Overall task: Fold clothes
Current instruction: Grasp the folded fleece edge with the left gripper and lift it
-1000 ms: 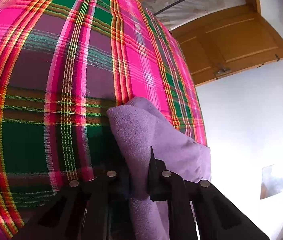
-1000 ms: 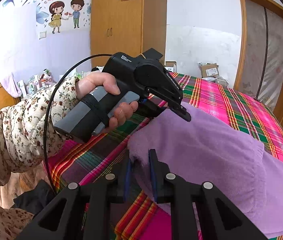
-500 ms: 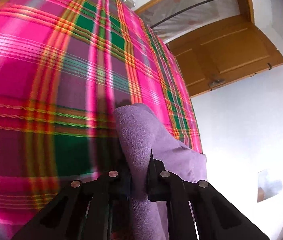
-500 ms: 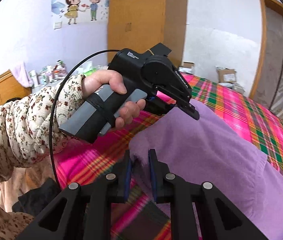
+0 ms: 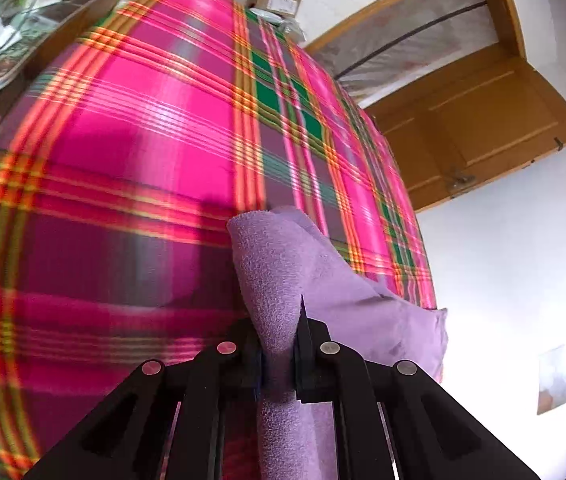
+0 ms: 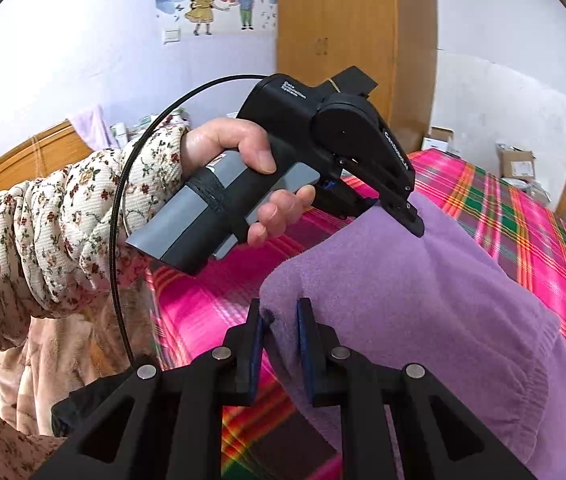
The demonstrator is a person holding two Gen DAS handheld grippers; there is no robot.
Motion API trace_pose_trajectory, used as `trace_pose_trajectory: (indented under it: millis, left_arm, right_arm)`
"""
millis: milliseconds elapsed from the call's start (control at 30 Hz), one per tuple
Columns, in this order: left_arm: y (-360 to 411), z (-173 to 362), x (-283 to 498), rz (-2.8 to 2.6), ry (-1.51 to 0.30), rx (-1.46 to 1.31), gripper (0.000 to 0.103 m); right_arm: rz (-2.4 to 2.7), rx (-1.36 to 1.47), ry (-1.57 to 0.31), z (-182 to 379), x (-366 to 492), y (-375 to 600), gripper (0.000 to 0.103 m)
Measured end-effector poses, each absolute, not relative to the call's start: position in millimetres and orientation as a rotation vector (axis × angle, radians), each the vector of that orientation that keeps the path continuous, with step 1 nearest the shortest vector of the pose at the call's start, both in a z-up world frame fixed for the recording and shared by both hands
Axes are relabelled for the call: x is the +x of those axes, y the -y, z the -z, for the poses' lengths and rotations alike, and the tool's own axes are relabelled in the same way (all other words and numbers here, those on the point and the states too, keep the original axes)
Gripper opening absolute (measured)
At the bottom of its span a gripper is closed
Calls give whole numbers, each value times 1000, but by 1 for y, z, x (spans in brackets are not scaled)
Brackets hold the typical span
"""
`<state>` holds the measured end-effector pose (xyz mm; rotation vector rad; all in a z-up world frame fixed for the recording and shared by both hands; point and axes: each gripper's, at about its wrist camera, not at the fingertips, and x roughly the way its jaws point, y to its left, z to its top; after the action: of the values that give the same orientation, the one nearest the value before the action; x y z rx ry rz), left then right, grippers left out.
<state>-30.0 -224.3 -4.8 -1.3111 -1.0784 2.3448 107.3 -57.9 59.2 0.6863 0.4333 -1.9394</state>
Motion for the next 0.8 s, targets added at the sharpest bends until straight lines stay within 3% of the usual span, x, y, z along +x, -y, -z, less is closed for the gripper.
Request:
trace_pose_trajectory:
  millis: [367, 500, 600, 800]
  left_arm:
    - [263, 17, -4, -2372, 1148, -1342, 12]
    - [261, 15, -3, -2403, 1137, -1350, 18]
    - [261, 10, 1, -2438, 1128, -1366, 19]
    - [269, -9, 23, -2555, 1114, -1352, 23]
  right_arm:
    - [1855, 723, -428, -48, 115, 80, 18]
    - [1853, 755, -420, -48, 109, 80, 22]
    - [1872, 753, -412, -53, 107, 74, 34]
    - [1919, 717, -290, -77, 100, 40, 35]
